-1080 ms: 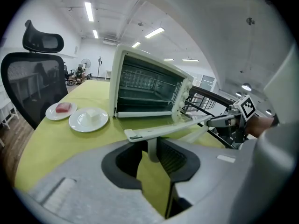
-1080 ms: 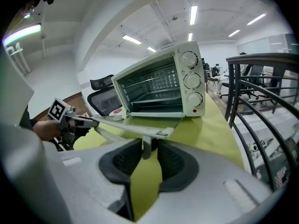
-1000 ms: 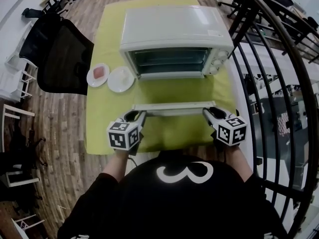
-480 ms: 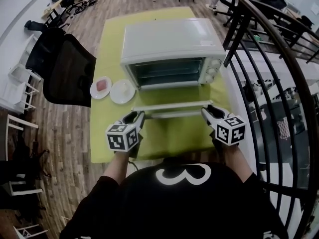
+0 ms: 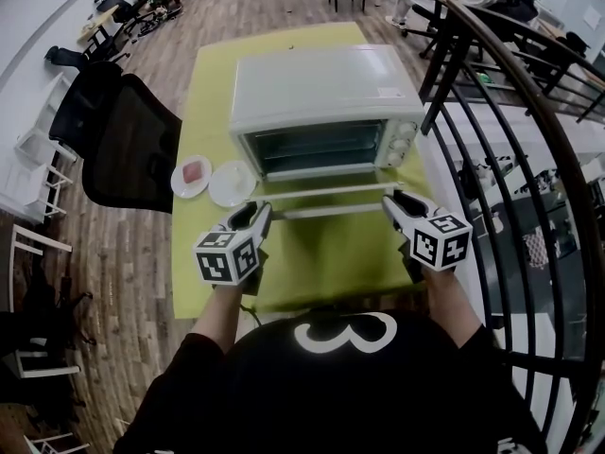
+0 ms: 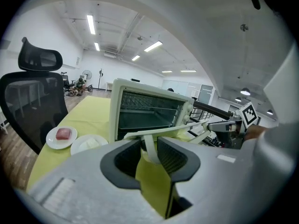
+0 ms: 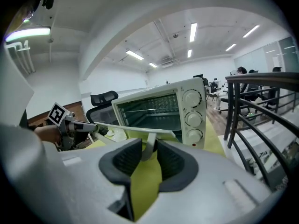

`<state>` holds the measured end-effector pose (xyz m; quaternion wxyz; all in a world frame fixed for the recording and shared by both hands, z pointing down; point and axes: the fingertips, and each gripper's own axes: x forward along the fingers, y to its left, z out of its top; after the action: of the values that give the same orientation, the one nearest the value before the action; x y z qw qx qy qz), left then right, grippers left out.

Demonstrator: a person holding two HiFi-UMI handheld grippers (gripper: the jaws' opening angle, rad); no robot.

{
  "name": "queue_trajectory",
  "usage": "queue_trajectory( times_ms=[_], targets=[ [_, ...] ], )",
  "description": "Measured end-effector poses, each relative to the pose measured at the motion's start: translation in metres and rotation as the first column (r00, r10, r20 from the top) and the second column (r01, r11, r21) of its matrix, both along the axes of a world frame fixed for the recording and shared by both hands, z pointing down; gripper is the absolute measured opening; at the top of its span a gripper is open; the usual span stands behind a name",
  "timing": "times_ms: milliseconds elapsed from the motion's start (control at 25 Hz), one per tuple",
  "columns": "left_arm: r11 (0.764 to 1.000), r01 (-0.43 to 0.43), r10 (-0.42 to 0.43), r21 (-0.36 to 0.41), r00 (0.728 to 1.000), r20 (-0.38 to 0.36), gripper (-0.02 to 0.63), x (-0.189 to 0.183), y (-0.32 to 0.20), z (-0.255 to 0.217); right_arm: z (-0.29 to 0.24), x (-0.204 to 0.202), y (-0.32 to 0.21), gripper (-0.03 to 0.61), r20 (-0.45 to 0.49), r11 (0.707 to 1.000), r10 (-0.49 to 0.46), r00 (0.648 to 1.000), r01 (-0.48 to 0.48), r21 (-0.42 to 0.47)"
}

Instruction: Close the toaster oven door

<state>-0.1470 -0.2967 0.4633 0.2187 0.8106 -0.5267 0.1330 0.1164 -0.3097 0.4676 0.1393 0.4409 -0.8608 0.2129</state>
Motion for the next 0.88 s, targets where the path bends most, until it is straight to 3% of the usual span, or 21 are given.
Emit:
queue_trajectory(
  times_ms=[880],
  targets=[
    [0.998, -0.014, 0.020, 0.059, 0.994, -0.103, 0.115, -0.007, -0.049, -0.041, -0.042, -0.007, -0.048, 0.104, -0.019, 0.997, 0.025, 1.000, -0.024, 0.079]
  ],
)
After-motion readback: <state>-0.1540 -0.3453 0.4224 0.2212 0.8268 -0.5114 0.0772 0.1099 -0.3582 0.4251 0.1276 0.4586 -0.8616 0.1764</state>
